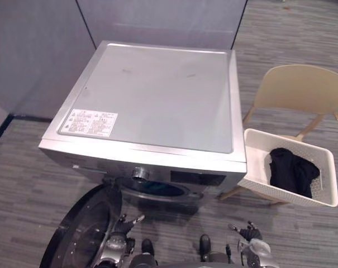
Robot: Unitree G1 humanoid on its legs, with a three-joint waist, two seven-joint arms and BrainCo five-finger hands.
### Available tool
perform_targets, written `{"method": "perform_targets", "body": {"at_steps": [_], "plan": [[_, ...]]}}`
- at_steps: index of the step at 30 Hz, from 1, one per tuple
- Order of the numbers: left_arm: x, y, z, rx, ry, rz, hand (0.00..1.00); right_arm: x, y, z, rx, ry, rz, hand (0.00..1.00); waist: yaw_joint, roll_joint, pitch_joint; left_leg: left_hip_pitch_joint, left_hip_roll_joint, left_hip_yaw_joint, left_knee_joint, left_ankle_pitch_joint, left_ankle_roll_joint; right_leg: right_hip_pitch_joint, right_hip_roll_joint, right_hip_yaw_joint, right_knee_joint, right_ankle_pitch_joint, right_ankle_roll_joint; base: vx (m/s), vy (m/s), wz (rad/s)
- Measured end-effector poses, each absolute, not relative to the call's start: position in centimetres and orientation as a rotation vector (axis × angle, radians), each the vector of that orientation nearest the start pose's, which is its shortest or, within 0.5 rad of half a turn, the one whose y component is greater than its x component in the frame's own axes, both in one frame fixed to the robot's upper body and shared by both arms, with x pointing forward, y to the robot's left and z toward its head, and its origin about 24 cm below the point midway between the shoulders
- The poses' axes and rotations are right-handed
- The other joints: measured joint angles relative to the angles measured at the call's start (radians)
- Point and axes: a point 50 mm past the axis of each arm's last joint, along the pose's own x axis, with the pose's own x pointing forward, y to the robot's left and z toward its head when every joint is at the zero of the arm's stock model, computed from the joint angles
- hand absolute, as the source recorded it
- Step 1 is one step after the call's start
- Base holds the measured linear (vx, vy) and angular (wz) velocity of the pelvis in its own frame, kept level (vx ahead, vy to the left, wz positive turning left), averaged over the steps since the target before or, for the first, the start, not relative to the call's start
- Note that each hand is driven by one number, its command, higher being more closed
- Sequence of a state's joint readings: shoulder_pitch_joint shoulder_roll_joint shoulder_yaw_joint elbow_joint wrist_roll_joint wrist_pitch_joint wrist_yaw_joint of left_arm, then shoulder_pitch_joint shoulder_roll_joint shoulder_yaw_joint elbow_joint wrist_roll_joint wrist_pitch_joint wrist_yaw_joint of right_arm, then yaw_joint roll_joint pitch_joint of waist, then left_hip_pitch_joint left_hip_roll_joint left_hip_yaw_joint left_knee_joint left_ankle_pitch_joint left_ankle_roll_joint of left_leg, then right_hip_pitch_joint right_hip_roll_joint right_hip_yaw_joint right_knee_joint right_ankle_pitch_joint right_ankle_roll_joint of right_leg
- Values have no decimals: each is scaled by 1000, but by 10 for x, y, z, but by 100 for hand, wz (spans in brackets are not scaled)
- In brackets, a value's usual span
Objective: Pick up the laundry basket with both hands and put the clothes into the washing machine.
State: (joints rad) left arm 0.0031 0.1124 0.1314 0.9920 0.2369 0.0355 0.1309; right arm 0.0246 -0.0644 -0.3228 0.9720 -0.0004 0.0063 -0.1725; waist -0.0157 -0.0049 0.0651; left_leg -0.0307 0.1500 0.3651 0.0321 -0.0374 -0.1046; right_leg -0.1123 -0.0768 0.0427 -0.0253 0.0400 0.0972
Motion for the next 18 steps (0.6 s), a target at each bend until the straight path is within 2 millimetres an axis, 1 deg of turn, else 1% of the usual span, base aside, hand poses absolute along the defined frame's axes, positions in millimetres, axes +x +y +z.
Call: {"method": "perform_targets", "body": {"at_steps": [1,2,3,4,5,6,7,8,9,10,11,12,13,14,15,16,17,18], "plan": [[132,219,-145,323,1026,189,0,121,-226,-146,14,996,-495,0,0,-2,0,15,1,30,1,-6,0,-8,5,39,-2,8,1,-59,31,-111],[128,222,-146,317,1035,205,0,122,-228,-145,10,993,-496,0,0,-4,1,35,4,81,7,-22,-3,-22,17,98,-1,23,1,-72,32,-169],[123,226,-147,315,1046,220,0,126,-229,-144,9,984,-494,0,0,-9,4,50,10,145,32,-50,-5,-40,33,175,3,42,6,-51,20,-179],[122,227,-147,316,1049,225,0,130,-229,-143,6,976,-490,0,1,-12,8,53,13,175,55,-70,-3,-55,44,206,3,58,3,-75,-3,-224],[118,231,-147,324,1056,230,0,138,-228,-141,-1,958,-475,0,9,-22,16,56,16,221,99,-120,9,-79,62,205,-15,104,-25,-89,-43,-246],[114,233,-148,331,1067,230,0,148,-227,-137,-12,940,-459,0,12,-13,31,63,46,323,126,-144,18,-90,50,62,-32,58,-125,-121,-45,-246],[114,231,-148,334,1068,223,0,153,-228,-135,-15,928,-457,0,8,1,39,75,70,371,129,-144,18,-106,36,-67,-6,30,-165,-85,-50,-231],[115,229,-149,329,1069,217,0,154,-229,-135,-19,929,-455,0,4,9,43,103,97,445,141,-146,6,-154,-8,-327,95,2,-193,16,-83,-200],[114,231,-149,340,1076,212,0,147,-228,-139,-21,956,-455,0,2,11,45,124,113,515,170,-157,-15,-157,-53,-556,186,-54,-239,53,-80,-190],[114,231,-149,346,1079,205,0,143,-229,-141,-26,972,-458,0,1,7,44,140,124,547,193,-168,-30,-149,-70,-625,203,-60,-248,133,-165,-176],[113,231,-149,351,1082,195,0,138,-230,-143,-43,998,-449,0,5,4,43,170,153,593,245,-191,-52,-130,-77,-701,223,-59,-233,147,-199,-185],[112,231,-150,362,1089,178,0,137,-228,-144,-53,1007,-438,0,7,11,48,196,190,615,302,-198,-62,-127,-48,-680,233,-56,-206,183,-247,-186],[111,231,-151,363,1096,176,0,136,-226,-145,-63,1011,-424,0,6,11,48,201,223,613,359,-200,-60,-127,-26,-653,232,-57,-201,180,-234,-169],[111,230,-151,360,1094,175,0,133,-225,-146,-78,1020,-410,0,9,26,57,188,318,578,539,-195,-22,-111,23,-612,225,-57,-198,153,-218,-158],[113,227,-151,350,1084,173,0,130,-227,-147,-89,1034,-411,0,19,52,75,145,422,488,752,-151,201,-76,86,-572,203,-59,-197,127,-214,-158],[114,223,-151,340,1081,166,0,129,-228,-148,-96,1042,-411,0,29,62,84,101,452,410,844,-87,305,-56,106,-542,186,-60,-198,93,-139,-161],[115,212,-153,316,1071,149,0,131,-228,-147,-101,1040,-418,0,37,63,108,-11,410,174,959,-130,197,-37,125,-492,177,-63,-203,75,-54,-120],[118,209,-152,308,1058,146,0,133,-229,-146,-103,1035,-422,0,37,66,119,-66,366,82,990,-160,148,-27,134,-471,173,-65,-205,150,-20,-131]]}}
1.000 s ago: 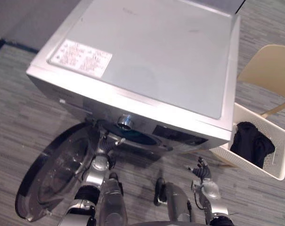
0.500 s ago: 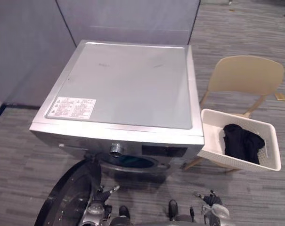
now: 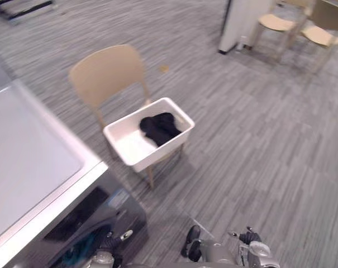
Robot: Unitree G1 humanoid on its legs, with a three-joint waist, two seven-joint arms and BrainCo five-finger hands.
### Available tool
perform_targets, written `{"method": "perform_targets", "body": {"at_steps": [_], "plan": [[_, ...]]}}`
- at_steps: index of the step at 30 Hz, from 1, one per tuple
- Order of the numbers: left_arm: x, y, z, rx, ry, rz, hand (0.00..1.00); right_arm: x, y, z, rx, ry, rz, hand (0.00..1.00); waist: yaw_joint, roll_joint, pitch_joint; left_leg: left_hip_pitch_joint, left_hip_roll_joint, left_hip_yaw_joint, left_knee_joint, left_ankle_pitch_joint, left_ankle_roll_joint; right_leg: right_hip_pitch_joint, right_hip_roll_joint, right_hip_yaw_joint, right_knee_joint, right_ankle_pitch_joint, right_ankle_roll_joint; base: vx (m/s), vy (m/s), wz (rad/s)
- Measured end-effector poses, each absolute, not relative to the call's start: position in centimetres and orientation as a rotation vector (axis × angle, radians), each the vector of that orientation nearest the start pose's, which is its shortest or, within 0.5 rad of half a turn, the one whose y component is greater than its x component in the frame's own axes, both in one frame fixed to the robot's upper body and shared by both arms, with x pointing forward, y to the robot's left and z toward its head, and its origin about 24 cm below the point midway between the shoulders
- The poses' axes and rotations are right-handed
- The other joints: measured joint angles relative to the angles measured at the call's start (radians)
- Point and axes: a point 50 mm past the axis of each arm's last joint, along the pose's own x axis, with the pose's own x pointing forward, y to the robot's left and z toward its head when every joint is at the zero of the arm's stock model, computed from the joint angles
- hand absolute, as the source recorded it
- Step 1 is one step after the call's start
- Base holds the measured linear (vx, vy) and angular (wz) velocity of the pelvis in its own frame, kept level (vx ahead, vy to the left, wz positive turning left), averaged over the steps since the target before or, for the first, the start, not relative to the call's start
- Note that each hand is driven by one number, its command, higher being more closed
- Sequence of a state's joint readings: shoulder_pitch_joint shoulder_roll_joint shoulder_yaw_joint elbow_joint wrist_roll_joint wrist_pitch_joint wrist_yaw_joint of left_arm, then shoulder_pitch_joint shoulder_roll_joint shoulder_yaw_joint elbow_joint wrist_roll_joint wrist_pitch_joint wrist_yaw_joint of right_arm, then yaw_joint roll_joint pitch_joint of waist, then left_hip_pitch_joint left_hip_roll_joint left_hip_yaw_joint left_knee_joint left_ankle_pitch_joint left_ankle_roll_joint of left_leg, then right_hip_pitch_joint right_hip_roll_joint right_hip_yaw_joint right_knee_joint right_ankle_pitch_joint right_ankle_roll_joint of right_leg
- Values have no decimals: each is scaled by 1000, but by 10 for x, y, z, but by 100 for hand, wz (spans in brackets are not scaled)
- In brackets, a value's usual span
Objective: Pick up the laundry basket with both hands and put the clothes into the washing machine.
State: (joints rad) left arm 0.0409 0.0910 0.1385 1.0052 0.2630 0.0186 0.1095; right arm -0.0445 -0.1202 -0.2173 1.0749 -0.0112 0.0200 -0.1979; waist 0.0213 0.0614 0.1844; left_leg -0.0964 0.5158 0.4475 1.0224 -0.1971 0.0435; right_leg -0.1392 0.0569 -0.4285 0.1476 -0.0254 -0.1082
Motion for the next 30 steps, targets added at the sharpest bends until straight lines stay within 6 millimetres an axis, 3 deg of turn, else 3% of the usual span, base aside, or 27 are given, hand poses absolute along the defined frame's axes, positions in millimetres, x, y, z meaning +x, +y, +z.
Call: {"method": "perform_targets", "body": {"at_steps": [1,2,3,5,6,7,9,10,11,12,13,14,16,17,18,19,20,22,23,24,25,26,27,28,30], "plan": [[123,209,-150,312,1033,141,0,136,-234,-144,-117,1030,-431,0,5,13,16,-79,-98,-123,7,-42,-57,28,10,40,-20,1,1,193,-3,-123],[125,206,-148,317,1020,133,0,135,-233,-145,-115,1034,-432,0,23,3,25,-136,-190,-183,-59,-51,-46,52,15,72,-48,7,10,204,2,-126],[125,204,-149,316,1020,125,0,135,-233,-145,-114,1033,-432,0,32,1,26,-155,-230,-198,-117,-51,-46,66,16,84,-65,13,19,256,43,-123],[126,200,-149,311,1017,115,0,138,-231,-143,-112,1017,-440,0,53,8,25,-197,-333,-195,-446,-25,-75,112,39,115,-138,30,36,255,67,-104],[125,199,-149,301,1019,117,0,140,-232,-142,-113,1003,-442,0,53,15,27,-207,-351,-192,-563,20,-69,123,54,132,-158,31,34,323,107,-123],[125,202,-149,301,1022,125,0,142,-229,-141,-109,995,-437,0,76,-3,21,-174,-375,-164,-634,86,-27,145,50,189,-178,40,47,365,113,-94],[124,208,-149,303,1024,144,0,144,-230,-140,-111,980,-440,0,72,-24,14,-167,-396,-146,-668,88,-26,145,37,199,-197,39,56,286,72,-33],[131,206,-147,298,1007,143,0,144,-235,-139,-121,979,-449,0,70,-23,15,-177,-402,-154,-653,72,0,140,32,192,-193,22,75,240,93,28],[133,205,-146,291,999,146,0,141,-237,-139,-132,990,-450,0,70,-23,15,-190,-409,-169,-619,42,44,123,19,174,-130,-30,105,350,157,43],[133,207,-146,288,1000,153,0,138,-237,-141,-140,1008,-444,0,76,-32,15,-160,-417,-158,-621,26,52,107,-12,148,-15,-100,172,291,136,47],[130,207,-147,288,1010,151,0,136,-237,-142,-149,1013,-440,0,72,-31,13,-135,-417,-157,-635,13,34,81,-28,147,91,-143,236,402,160,53],[125,207,-149,286,1031,152,0,141,-236,-140,-160,999,-429,0,73,-38,12,-88,-437,-184,-651,-27,27,-35,-89,178,431,-178,314,376,111,63],[123,208,-150,283,1035,155,0,141,-230,-142,-148,1001,-415,0,60,-55,12,-36,-477,-235,-651,-46,37,-145,-155,204,724,-137,351,468,72,89],[122,208,-150,286,1037,151,0,141,-228,-142,-143,1005,-410,0,49,-55,13,-4,-498,-274,-654,-56,44,-175,-188,214,819,-159,312,390,-6,132],[121,205,-150,274,1038,152,0,142,-227,-142,-141,1000,-409,0,47,-50,15,36,-513,-325,-661,-61,45,-189,-211,216,830,-192,251,471,-33,152],[125,203,-149,268,1019,164,0,144,-225,-140,-136,982,-409,0,50,-49,14,63,-523,-384,-670,-62,43,-212,-209,239,779,-212,215,455,-77,136],[126,202,-148,261,1013,174,0,145,-224,-139,-132,970,-409,0,49,-47,14,66,-523,-418,-670,-62,43,-222,-198,263,726,-218,203,508,-140,149],[138,195,-145,224,983,185,0,153,-224,-134,-124,917,-413,0,46,-38,14,49,-525,-542,-655,-64,39,-245,-137,418,500,-216,206,378,-193,188],[144,186,-144,206,969,172,0,152,-225,-133,-118,915,-423,0,44,-38,14,38,-527,-603,-634,-74,21,-240,-107,533,380,-205,220,366,-287,227],[148,180,-144,178,962,174,0,147,-226,-135,-106,922,-440,0,47,-49,14,34,-535,-657,-606,-100,-25,-188,-105,637,230,-151,215,435,-405,220],[149,181,-143,175,958,180,0,142,-225,-137,-98,934,-448,0,49,-65,16,34,-544,-675,-591,-119,-57,-157,-128,661,176,-78,252,389,-415,220],[149,168,-144,132,957,172,0,140,-226,-137,-85,940,-462,0,49,-29,19,32,-513,-712,-582,-130,-86,-130,-123,568,214,-83,228,240,-278,167],[149,164,-144,124,954,168,0,140,-227,-136,-80,932,-472,0,49,-31,15,24,-497,-719,-584,-118,-106,-127,-128,528,223,-97,217,243,-322,210],[151,156,-144,100,946,162,0,149,-228,-131,-79,891,-477,0,48,-11,3,6,-452,-701,-599,-92,-150,-112,-131,420,239,-119,189,203,-339,158],[152,154,-143,80,942,166,0,156,-228,-126,-78,855,-475,0,48,-11,3,-11,-419,-654,-625,-54,-160,-82,-140,337,230,-122,183,173,-345,154]]}}
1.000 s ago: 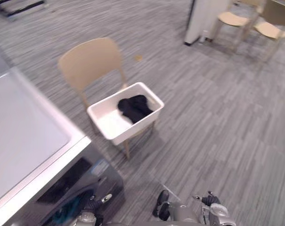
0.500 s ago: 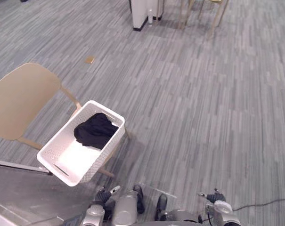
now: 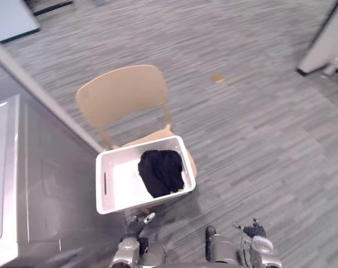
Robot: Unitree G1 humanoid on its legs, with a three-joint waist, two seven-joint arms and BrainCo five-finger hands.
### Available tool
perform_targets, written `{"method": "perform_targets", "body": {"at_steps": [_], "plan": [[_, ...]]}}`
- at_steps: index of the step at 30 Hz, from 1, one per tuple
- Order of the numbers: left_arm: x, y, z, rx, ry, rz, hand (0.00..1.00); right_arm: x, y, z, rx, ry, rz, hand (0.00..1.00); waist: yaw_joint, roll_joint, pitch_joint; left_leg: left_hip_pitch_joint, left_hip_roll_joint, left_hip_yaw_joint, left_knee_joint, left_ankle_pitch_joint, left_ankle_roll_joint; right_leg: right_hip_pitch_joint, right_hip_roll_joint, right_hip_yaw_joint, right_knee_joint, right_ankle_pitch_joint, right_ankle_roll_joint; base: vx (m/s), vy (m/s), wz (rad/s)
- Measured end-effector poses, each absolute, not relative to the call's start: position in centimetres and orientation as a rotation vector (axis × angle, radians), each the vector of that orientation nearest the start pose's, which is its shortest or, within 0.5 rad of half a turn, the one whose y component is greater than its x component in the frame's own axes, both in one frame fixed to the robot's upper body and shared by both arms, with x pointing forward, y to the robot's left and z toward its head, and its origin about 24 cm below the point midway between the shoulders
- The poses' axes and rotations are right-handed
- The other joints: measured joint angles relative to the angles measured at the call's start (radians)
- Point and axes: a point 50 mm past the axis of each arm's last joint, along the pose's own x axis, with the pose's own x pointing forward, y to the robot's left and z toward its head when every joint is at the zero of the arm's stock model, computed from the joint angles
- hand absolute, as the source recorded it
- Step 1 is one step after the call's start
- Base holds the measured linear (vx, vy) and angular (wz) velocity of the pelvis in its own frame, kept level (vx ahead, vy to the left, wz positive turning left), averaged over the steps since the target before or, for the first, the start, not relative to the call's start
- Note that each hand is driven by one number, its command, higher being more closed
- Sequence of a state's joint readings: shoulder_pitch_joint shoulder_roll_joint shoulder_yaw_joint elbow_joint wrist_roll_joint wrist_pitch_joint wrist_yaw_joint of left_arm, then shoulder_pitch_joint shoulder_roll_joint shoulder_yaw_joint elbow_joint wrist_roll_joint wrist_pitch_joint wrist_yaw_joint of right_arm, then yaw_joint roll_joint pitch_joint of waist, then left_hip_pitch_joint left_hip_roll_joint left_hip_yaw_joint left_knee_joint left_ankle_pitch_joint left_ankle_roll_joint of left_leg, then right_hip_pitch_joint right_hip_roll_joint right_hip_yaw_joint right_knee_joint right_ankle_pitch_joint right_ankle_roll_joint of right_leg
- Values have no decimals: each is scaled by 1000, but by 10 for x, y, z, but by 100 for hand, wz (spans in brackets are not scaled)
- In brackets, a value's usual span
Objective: Pick up the laundry basket with both hands and put the clothes into the washing machine.
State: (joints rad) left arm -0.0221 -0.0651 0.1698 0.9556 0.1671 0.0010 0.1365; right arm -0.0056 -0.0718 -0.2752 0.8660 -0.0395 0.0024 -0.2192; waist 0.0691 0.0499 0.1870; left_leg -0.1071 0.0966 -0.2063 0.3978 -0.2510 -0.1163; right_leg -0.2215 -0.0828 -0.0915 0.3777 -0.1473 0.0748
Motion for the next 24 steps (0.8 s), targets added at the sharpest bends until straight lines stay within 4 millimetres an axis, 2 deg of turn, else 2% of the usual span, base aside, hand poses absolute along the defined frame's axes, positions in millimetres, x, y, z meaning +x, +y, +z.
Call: {"method": "perform_targets", "body": {"at_steps": [1,2,3,4,6,7,9,10,12,15,16,19,22,24], "plan": [[153,154,-143,80,935,168,0,159,-228,-123,-77,834,-479,0,0,-10,-1,0,16,77,-27,34,2,31,-18,-57,-15,-6,-10,86,-206,140],[154,154,-142,81,931,168,0,160,-230,-122,-80,825,-484,0,-1,-13,-2,1,26,129,-41,47,10,46,-26,-82,-24,-8,-14,77,-208,144],[154,154,-142,81,929,169,0,164,-232,-118,-91,799,-497,0,1,-14,-3,-4,43,239,-66,62,27,67,-39,-130,-39,-10,-17,28,-120,103],[154,155,-142,82,928,170,0,168,-233,-115,-94,782,-500,0,1,-16,-4,-7,48,298,-85,71,37,74,-49,-152,-47,-12,-20,-2,-65,116],[152,158,-143,96,935,182,0,179,-239,-103,-118,714,-507,0,-2,-26,-18,-5,72,525,-147,89,67,96,-87,-229,-95,-12,-19,-10,24,101],[152,161,-143,104,935,188,0,181,-239,-99,-125,693,-508,0,-2,-31,-21,-5,76,567,-155,96,73,99,-95,-241,-106,-10,-14,-4,87,77],[142,178,-146,167,965,193,0,195,-236,-78,-197,574,-464,0,-7,-55,-48,7,28,544,-244,157,73,128,-110,-265,-179,19,18,1,122,57],[138,183,-147,190,976,191,0,197,-236,-73,-218,548,-456,0,-9,-61,-59,10,16,536,-269,172,75,132,-110,-267,-199,27,20,46,88,46],[127,201,-149,288,1006,168,0,213,-244,-47,-347,425,-417,0,-26,-77,-74,24,-17,509,-341,211,85,157,-108,-269,-258,58,28,67,64,40],[119,212,-149,343,1024,159,0,233,-255,-19,-546,304,-325,0,-28,-77,-76,40,-39,506,-371,227,89,172,-113,-254,-288,79,32,25,97,6],[116,215,-150,355,1032,157,0,244,-255,-6,-635,252,-261,0,-27,-77,-76,40,-47,506,-382,232,89,171,-112,-252,-301,87,35,-1,56,-3],[112,217,-151,393,1046,124,0,265,-246,13,-809,164,-97,0,-28,-77,-76,25,-51,502,-409,255,91,154,-108,-254,-317,101,30,-18,17,2],[114,215,-151,392,1034,103,0,288,-238,19,-913,144,23,0,-26,-72,-69,-6,-56,466,-453,298,94,122,-104,-282,-317,108,26,-47,-6,27],[121,214,-149,398,1009,90,0,304,-238,25,-975,147,57,0,-21,-61,-30,-35,-57,436,-463,321,99,107,-103,-311,-319,118,20,-63,11,42]]}}
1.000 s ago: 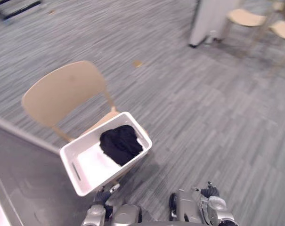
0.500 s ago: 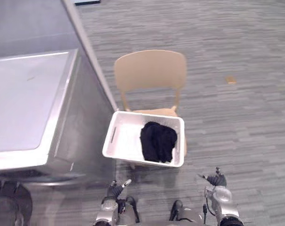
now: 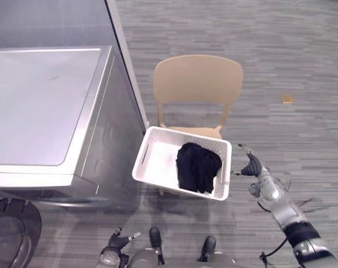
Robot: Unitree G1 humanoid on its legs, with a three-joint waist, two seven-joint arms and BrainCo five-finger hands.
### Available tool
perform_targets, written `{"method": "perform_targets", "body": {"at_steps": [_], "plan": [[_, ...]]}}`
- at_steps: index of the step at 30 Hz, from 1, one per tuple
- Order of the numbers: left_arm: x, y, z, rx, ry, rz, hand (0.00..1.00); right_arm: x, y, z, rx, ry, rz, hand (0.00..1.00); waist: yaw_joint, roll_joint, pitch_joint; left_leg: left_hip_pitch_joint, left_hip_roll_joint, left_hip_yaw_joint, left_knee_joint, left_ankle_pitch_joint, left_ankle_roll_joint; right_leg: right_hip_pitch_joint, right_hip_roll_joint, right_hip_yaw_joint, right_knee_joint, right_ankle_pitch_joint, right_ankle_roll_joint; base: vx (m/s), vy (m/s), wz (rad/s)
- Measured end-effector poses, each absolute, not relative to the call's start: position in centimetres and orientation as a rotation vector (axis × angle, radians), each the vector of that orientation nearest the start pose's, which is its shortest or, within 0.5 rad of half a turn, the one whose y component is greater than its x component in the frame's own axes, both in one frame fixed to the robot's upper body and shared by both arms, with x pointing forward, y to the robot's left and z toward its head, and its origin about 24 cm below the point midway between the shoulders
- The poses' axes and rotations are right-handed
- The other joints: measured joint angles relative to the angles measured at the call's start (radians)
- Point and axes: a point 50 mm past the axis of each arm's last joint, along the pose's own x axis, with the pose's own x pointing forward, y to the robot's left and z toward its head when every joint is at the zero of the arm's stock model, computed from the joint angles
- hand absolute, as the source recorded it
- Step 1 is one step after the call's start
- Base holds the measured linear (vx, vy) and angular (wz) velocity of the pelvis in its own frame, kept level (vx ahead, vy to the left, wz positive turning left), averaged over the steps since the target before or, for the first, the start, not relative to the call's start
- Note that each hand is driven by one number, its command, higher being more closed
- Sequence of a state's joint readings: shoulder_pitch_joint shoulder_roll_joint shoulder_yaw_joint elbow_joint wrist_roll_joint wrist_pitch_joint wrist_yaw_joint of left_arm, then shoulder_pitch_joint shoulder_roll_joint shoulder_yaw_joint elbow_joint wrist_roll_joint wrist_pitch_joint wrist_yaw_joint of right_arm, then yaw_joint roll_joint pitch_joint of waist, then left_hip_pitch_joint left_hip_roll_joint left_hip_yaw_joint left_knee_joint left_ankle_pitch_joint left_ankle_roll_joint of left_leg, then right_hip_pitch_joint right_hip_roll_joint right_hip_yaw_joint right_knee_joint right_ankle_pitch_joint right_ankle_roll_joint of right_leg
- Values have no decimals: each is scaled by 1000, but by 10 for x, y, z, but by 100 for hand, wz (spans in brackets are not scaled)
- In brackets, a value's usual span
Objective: Pick up the laundry basket with both hands and put the clothes into the washing machine.
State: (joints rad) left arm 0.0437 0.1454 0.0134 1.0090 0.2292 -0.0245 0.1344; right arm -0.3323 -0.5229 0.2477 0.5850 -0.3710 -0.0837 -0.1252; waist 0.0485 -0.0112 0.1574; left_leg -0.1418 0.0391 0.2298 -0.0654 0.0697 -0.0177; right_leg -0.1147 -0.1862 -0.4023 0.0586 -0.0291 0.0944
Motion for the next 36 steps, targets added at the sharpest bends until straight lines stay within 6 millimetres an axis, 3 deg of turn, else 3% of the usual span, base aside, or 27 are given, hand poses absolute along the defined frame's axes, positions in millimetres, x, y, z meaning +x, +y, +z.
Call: {"method": "perform_targets", "body": {"at_steps": [7,12,15,16,22,29,33,36], "plan": [[142,218,-141,398,954,108,0,347,-232,53,-1104,123,66,0,53,30,144,-105,-4,-61,-6,54,8,-70,4,-41,-11,31,-11,-86,31,27],[167,220,-129,380,868,147,0,374,-232,89,-1205,84,29,0,81,69,226,-216,-2,-94,-9,93,13,-173,4,-60,11,44,-20,-57,16,12],[182,218,-121,362,810,158,0,385,-235,111,-1252,50,-16,0,97,75,262,-256,-1,-99,-25,112,16,-224,4,-60,21,49,-24,-23,9,1],[189,217,-118,354,789,165,0,388,-237,116,-1272,52,-30,100,99,76,267,-275,-1,-105,-26,118,14,-244,2,-62,28,49,-24,-9,5,9],[211,209,-106,324,711,169,0,393,-241,135,-1268,-1,-129,100,98,76,271,-316,-5,-122,-26,120,12,-297,-19,-59,83,21,-19,20,13,10],[210,199,-108,281,712,166,0,378,-230,111,-1026,2,-113,100,100,75,271,-284,-5,-147,-18,123,8,-270,-25,-35,131,-12,-22,53,-1,14],[203,203,-111,281,736,178,0,361,-224,108,-814,-71,-137,100,71,67,268,-211,-8,-150,-21,122,7,-188,-23,-33,112,-12,-21,53,-4,5],[200,206,-113,286,754,184,0,349,-219,113,-644,-145,-178,100,45,44,239,-195,-8,-149,-22,121,5,-159,-15,-30,82,-7,-14,-2,-2,-1]]}}
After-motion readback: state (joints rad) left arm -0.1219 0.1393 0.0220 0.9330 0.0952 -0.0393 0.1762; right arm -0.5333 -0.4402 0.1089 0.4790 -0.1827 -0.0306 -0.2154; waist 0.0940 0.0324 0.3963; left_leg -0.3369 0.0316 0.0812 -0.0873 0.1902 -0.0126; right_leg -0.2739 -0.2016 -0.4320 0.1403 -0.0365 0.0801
